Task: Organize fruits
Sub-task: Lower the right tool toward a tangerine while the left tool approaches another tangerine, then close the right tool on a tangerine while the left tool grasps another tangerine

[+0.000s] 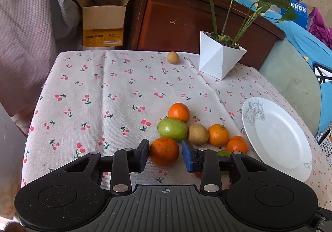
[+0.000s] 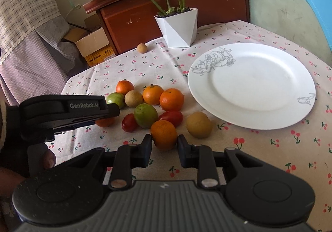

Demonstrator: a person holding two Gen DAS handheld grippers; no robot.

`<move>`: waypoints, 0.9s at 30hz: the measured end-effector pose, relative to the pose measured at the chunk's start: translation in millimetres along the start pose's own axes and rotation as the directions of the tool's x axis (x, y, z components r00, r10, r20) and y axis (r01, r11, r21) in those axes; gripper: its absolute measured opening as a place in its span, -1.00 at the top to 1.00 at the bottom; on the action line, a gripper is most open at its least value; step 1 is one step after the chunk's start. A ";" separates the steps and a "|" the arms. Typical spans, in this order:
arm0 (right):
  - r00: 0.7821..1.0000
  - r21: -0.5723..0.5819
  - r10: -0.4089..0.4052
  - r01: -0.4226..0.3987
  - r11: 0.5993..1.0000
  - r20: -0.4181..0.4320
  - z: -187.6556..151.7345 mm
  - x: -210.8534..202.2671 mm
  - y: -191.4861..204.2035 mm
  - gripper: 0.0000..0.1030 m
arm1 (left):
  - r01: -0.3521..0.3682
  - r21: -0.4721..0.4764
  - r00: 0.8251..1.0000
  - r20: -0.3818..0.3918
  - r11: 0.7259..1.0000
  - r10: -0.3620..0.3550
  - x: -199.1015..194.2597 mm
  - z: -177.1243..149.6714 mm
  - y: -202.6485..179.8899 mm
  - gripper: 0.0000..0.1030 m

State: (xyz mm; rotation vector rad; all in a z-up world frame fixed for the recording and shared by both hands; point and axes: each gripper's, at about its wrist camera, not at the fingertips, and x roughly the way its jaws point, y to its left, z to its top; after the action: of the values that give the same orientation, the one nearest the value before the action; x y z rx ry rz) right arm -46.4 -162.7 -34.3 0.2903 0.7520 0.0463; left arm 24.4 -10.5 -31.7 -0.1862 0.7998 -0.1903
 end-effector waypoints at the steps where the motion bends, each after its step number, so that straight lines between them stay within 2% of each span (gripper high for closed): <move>1: 1.000 0.003 0.000 0.000 1.000 0.000 0.5 0.3 -0.2 0.49 | 0.000 0.001 1.000 0.004 1.000 0.000 0.2 -0.5 -0.2 0.31; 4: 1.000 0.004 -0.001 0.001 1.000 -0.001 0.9 1.0 0.3 0.49 | -0.006 0.019 1.000 0.011 1.000 0.005 1.0 -1.3 -3.1 0.35; 6: 1.000 0.002 0.000 0.000 1.000 -0.001 0.9 1.3 0.5 0.49 | -0.002 0.025 1.000 0.009 1.000 0.002 0.8 -1.0 -4.7 0.48; 8: 1.000 -0.004 -0.001 0.001 1.000 -0.002 1.2 1.6 1.4 0.49 | 0.016 0.018 1.000 0.001 1.000 -0.016 0.6 -0.5 -5.6 0.48; 14: 1.000 0.012 0.006 -0.006 1.000 -0.002 3.7 -0.1 -1.1 0.50 | 0.003 0.066 1.000 0.011 0.998 -0.003 -7.3 1.2 -15.8 0.48; 27: 0.998 0.030 -0.006 0.005 1.000 0.056 15.7 -15.6 -8.8 0.50 | -0.003 0.137 1.000 0.025 0.991 -0.001 -24.2 5.9 -38.1 0.48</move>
State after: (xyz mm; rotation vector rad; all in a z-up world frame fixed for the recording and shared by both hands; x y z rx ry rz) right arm -47.7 -177.2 -15.5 0.3169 0.6985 0.0216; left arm 8.4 -41.0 -1.9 -0.0581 0.7586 -0.2407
